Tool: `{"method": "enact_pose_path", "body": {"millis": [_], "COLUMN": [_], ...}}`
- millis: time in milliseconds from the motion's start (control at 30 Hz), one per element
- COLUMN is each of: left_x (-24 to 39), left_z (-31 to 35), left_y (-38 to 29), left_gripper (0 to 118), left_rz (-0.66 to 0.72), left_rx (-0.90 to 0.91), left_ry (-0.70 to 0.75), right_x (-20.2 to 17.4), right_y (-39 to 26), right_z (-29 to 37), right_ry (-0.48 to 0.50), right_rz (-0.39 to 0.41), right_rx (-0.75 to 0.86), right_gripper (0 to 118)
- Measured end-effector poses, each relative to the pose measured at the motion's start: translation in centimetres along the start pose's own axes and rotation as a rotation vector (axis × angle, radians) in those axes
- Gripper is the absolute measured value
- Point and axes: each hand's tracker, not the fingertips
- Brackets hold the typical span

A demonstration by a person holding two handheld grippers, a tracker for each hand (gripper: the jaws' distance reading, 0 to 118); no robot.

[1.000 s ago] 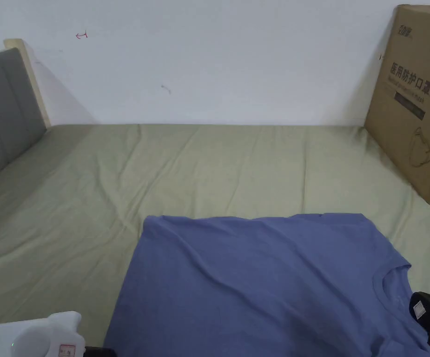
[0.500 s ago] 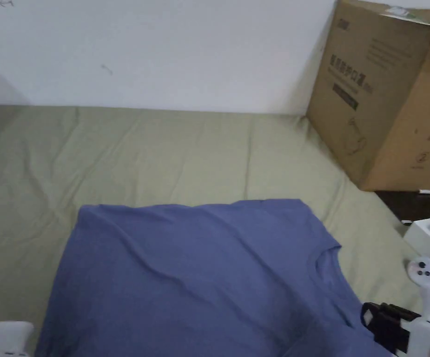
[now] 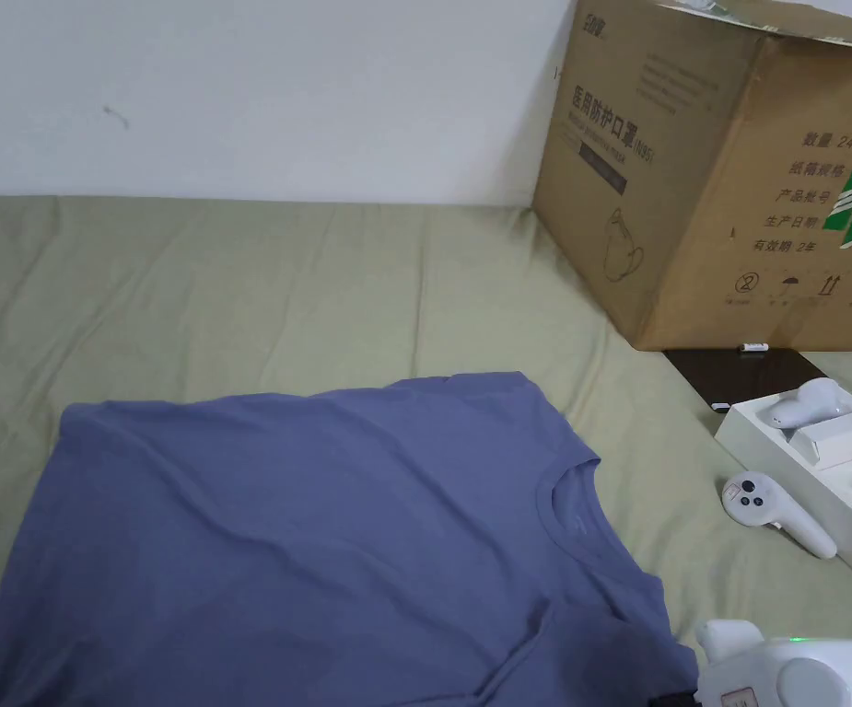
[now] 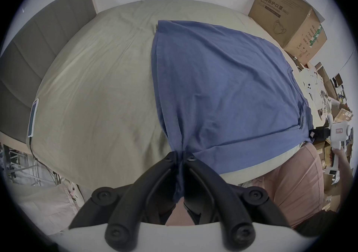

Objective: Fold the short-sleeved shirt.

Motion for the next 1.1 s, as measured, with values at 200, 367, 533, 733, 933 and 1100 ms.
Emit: {"method": "enact_pose_path", "body": {"millis": [200, 367, 533, 733, 933, 1100], "left_x": [-0.5, -1.7, -2.7, -4.7, -6.3, -6.5], "left_z": [0.1, 1.6, 4.5, 2.8, -5.0, -9.8], "left_y": [-0.4, 0.2, 3.5, 10.7, 16.8, 18.5], "left_gripper": [4, 4, 4, 4, 4, 7], "left_rz": [0.016, 0.086, 0.149, 0.272, 0.470, 0.541], "left_rx": [-0.019, 0.003, 0.087, 0.105, 0.044, 0.035], "left_ry": [-0.003, -0.089, -0.175, -0.267, -0.325, -0.321], "right_x": [-0.7, 2.0, 4.3, 5.3, 6.5, 6.0], "right_y": [0.1, 0.3, 2.5, 9.6, 17.9, 20.4], "right_z": [2.9, 5.4, 8.6, 9.2, 2.4, -3.1], "right_ry": [0.131, 0.259, 0.392, 0.564, 0.584, 0.618], "right_rz": [-0.046, -0.200, -0.306, -0.526, -0.689, -0.827], "right_rx": [-0.009, 0.049, 0.098, 0.112, 0.078, 0.132], "right_gripper": [5, 5, 5, 5, 5, 12]}}
